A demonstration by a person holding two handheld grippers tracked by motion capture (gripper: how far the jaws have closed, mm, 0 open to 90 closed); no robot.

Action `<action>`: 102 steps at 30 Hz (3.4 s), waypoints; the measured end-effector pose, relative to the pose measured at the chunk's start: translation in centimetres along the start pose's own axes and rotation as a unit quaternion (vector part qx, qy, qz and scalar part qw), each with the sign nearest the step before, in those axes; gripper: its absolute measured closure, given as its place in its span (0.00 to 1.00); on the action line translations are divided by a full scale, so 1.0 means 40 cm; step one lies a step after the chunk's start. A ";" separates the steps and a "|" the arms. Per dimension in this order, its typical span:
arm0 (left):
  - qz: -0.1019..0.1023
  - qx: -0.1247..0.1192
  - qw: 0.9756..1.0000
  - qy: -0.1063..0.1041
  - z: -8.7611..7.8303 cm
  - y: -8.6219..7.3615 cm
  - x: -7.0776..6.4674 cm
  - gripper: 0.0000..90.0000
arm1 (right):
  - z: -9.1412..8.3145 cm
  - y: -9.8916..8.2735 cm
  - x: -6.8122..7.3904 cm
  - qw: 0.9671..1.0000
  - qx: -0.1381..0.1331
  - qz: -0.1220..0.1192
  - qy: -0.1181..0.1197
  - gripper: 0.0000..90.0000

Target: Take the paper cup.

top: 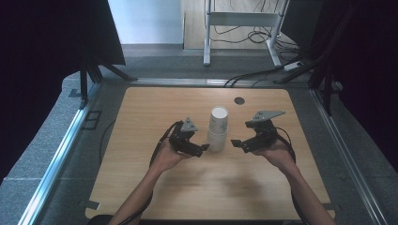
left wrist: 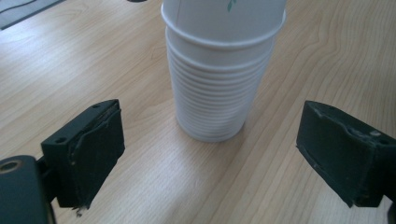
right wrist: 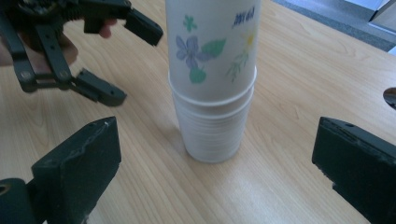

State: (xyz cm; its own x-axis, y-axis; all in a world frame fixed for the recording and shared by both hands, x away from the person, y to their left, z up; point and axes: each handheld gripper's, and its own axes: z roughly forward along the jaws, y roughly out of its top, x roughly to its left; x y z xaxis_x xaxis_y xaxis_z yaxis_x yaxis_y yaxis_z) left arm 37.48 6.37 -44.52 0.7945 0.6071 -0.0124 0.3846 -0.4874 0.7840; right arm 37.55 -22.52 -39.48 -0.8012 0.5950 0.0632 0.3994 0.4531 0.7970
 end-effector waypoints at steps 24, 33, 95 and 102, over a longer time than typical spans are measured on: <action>0.000 -0.008 1.000 -0.009 0.070 0.043 0.009 0.15 | 0.042 0.103 -0.015 1.000 -0.006 -0.002 0.008 0.14; 0.001 -0.013 1.000 -0.019 0.084 0.060 0.004 0.15 | 0.062 0.142 -0.015 1.000 -0.005 -0.002 0.007 0.15; 0.004 -0.020 1.000 -0.013 0.100 0.070 -0.006 0.27 | 0.033 0.263 0.012 0.999 0.007 -0.036 0.003 0.42; 0.007 -0.016 1.000 -0.013 0.099 0.069 -0.005 0.27 | 0.012 0.278 0.013 0.999 0.000 -0.037 0.005 0.42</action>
State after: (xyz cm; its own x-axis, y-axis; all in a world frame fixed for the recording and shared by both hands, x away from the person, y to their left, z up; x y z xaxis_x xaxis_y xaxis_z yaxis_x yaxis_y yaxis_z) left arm 40.24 2.40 -44.79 0.8115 0.5840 -0.0176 0.3594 -0.4753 0.8031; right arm 41.78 -16.84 -30.85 -0.8327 0.5536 0.0101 0.3391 0.4954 0.7997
